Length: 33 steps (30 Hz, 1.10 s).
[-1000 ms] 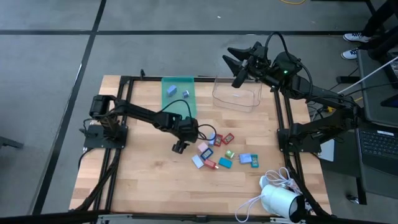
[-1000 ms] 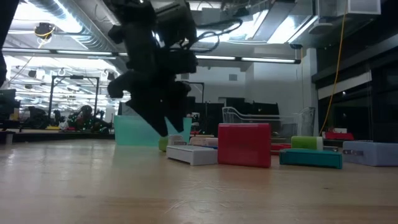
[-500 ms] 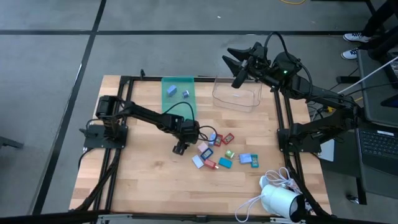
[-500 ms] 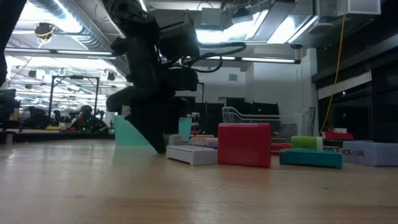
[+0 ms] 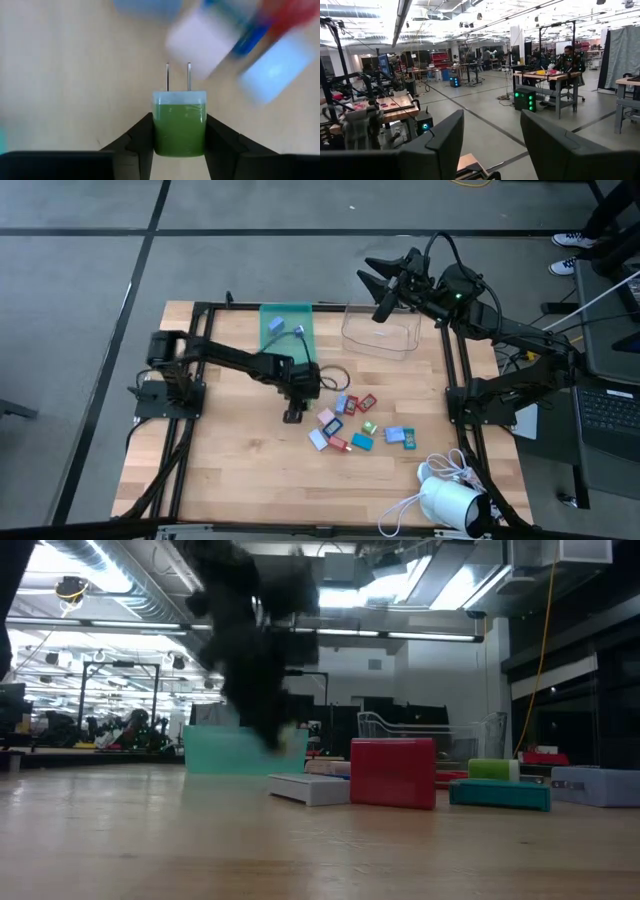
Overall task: Pick & Place Office items
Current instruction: Put the left green charger adapter into the green bin
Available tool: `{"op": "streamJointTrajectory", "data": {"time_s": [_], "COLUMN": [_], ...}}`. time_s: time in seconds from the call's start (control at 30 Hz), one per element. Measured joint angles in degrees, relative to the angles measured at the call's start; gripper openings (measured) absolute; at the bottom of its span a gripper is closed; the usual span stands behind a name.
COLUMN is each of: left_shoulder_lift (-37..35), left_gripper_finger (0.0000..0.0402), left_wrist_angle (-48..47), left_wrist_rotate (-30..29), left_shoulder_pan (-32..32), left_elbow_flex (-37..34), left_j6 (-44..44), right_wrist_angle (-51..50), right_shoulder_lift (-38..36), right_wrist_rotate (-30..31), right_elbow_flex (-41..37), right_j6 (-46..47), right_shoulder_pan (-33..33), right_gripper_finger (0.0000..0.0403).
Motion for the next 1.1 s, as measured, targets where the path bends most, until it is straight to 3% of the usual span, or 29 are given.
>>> {"op": "streamJointTrajectory", "data": {"time_s": [0.2, 0.3, 0.4, 0.5, 0.63, 0.8, 1.1], "left_shoulder_lift": [-10.16, -14.9, -17.38, -17.92, -17.24, -14.31, 0.33], "left_gripper_finger": [0.0126, 0.0126, 0.0126, 0.0126, 0.0126, 0.0126, 0.0126], "left_wrist_angle": [4.87, 5.85, 0.29, -8.24, -16.1, -14.16, -11.47], "left_wrist_rotate": [1.4, -1.62, -8.34, -10.06, -11.47, -8.82, -3.76], "left_shoulder_pan": [5.19, 8.85, 13.45, 19.69, 26.66, 31.75, 32.16], "left_elbow_flex": [0.42, 0.46, 0.46, 0.46, 0.42, 0.46, 0.46], "left_j6": [-5.24, -6.66, -6.62, -9.29, -9.74, -6.9, -5.69], "right_wrist_angle": [-0.02, -0.02, -0.02, 0.0, 0.0, -0.01, -0.02], "right_shoulder_lift": [0.02, 0.02, 0.02, 0.02, 0.02, 0.02, 0.02], "right_wrist_rotate": [0.04, 0.4, 0.46, 0.44, 0.43, 0.41, 0.19], "right_elbow_flex": [0.0, 0.0, 0.0, 0.0, 0.0, 0.0, 0.0], "right_j6": [-0.02, -0.02, 0.0, 0.04, 0.05, 0.02, 0.0], "right_shoulder_pan": [0.0, 0.0, 0.0, 0.0, 0.0, 0.0, 0.0], "right_gripper_finger": [0.0201, 0.0201, 0.0201, 0.0201, 0.0201, 0.0201, 0.0201]}}
